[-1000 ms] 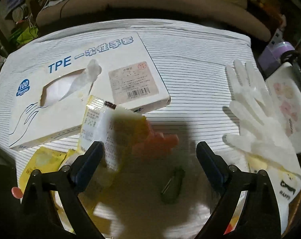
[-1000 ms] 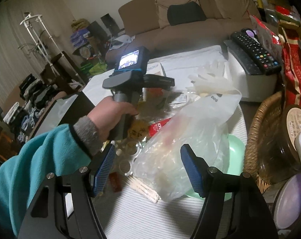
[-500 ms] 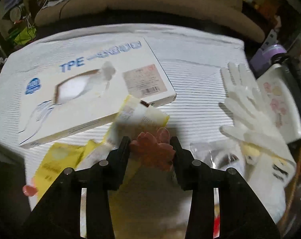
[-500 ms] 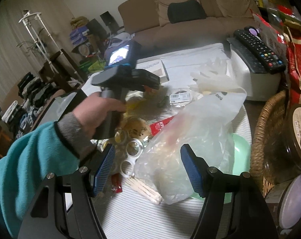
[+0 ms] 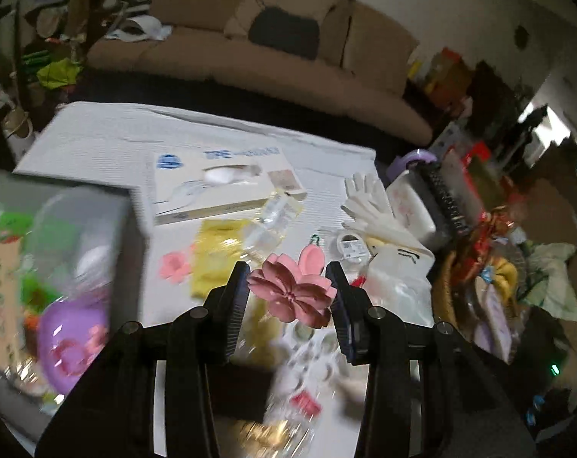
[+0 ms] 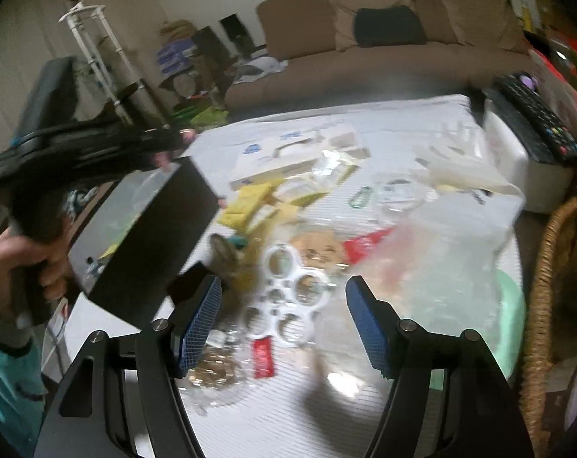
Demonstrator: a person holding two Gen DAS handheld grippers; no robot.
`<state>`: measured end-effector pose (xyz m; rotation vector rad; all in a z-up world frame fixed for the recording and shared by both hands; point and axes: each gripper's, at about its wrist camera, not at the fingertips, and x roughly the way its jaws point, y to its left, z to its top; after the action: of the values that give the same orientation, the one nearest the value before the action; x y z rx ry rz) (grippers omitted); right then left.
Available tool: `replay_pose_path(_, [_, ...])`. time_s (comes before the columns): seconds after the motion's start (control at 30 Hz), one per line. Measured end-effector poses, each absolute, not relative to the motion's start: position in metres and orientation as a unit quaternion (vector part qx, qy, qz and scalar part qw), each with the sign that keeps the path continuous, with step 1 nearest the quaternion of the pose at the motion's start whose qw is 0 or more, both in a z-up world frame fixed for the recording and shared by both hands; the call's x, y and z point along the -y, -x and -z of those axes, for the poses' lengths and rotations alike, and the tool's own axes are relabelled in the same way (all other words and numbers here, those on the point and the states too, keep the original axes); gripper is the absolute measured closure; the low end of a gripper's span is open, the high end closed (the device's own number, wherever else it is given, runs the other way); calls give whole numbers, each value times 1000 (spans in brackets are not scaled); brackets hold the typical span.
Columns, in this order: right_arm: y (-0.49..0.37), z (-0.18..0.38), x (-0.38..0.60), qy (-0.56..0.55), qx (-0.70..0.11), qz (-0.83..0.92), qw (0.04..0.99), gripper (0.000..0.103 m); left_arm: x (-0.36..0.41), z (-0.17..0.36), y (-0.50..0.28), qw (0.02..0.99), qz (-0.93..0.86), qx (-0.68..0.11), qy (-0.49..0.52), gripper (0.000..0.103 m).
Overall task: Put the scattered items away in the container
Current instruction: 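Carry the pink flower cutter into the box with the left gripper, then lower the pink cutter onto the purple plate while the right gripper drops a pink piece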
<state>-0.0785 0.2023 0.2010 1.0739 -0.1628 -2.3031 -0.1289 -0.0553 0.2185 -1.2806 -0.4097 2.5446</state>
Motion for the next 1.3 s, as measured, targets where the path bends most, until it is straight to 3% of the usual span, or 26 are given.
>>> replay_pose_path(0.3, [110,-218,-95,-384,10,856,345,35,175,-203,78,47,-884,211,415,65])
replay_pose_path(0.5, [178,-193,-3,-412,-99,834,353,63,224,-169,80,30,-871,256,419,65])
replay_pose_path(0.8, [233,-118,62,-465,-193,791,347,68,259,-135,92,21,-851,286,439,65])
replay_pose_path(0.87, [236,-104,71,-481,-205,780,343,80,261,-125,96,19,-844,290,450,65])
replay_pose_path(0.9, [237,-96,75,-491,-213,774,338,94,260,-122,98,19,-842,289,455,65])
replay_pose_path(0.97, [236,-87,78,-497,-226,768,335,95,257,-117,101,23,-838,285,464,65])
replay_pose_path(1.3, [240,-139,33,-478,-97,793,366,98,237,-97,113,29,-824,268,499,65])
